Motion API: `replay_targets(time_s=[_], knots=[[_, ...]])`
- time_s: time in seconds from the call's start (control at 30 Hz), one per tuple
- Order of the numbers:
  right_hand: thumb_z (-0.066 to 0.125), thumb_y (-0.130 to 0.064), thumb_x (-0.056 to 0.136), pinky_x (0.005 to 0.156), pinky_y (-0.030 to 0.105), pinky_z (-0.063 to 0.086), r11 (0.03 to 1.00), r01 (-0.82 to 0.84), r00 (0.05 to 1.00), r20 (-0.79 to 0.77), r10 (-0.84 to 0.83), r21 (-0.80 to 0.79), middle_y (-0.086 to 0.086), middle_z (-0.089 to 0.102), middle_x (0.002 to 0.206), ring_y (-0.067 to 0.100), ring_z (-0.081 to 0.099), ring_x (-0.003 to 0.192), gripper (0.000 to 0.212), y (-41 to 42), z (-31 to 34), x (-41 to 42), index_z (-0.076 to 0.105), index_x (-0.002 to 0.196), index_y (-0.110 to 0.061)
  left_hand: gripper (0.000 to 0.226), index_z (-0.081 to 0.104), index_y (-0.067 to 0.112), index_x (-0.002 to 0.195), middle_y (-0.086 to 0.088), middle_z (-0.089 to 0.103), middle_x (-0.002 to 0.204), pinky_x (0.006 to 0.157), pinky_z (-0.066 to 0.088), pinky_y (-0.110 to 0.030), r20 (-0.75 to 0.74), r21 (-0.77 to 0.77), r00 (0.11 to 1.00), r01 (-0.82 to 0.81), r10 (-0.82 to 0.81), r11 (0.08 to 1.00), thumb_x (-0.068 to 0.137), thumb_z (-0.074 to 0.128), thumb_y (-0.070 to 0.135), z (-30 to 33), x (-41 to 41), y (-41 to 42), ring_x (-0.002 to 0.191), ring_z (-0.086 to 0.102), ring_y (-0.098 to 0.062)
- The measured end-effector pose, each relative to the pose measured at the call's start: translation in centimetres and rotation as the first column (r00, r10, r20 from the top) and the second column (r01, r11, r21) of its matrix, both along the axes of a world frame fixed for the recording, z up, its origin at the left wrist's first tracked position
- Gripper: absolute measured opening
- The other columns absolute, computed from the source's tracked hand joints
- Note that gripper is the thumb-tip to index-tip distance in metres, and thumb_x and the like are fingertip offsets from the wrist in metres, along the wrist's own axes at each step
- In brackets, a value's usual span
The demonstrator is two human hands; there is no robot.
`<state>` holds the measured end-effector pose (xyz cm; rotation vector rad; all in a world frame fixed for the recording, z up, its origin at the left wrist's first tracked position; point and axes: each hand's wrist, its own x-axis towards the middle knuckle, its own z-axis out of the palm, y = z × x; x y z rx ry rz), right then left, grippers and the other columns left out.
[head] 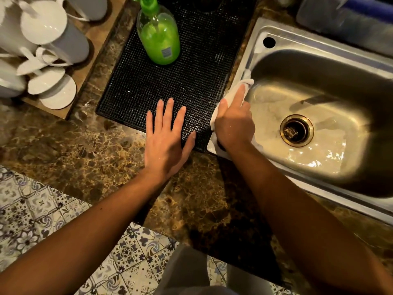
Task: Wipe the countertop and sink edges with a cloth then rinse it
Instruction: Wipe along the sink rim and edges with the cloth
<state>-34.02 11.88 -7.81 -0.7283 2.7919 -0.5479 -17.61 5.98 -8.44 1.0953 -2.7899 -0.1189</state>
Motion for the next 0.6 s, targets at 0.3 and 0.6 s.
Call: replay_targets(time_s=[0.3, 0.6], knots=[[0.030, -0.048, 0.110, 0.104, 0.046, 0.045, 0.999, -0.021, 0.966, 0.257, 0.011, 0.036, 0.021, 0.044, 0.150, 0.039, 0.055, 0.130, 0.068, -1.0, 1.0, -3.0, 0.002, 0.166, -0.022, 0.067, 0.035, 0.012, 0.160, -0.019, 0.021, 0.170, 0.127, 0.013, -0.060, 0.016, 0.017, 1.000, 0.007, -0.007, 1.000, 0.106, 0.037, 0.053, 0.4, 0.0, 0.2, 0.160, 0.013, -0.038], [0.020, -0.054, 0.104, 0.093, 0.047, 0.046, 0.853, -0.486, 0.874, 0.116, 0.472, 0.191, 0.016, 0.055, 0.140, 0.037, 0.061, 0.111, 0.066, 9.2, 2.3, 0.1, 0.017, 0.163, -0.026, 0.068, 0.033, 0.014, 0.161, -0.018, 0.019, 0.171, 0.128, 0.011, -0.058, 0.034, 0.030, 0.999, -0.001, 0.000, 1.000, 0.106, 0.037, 0.055, 0.4, 0.0, 0.0, 0.160, 0.011, -0.036]])
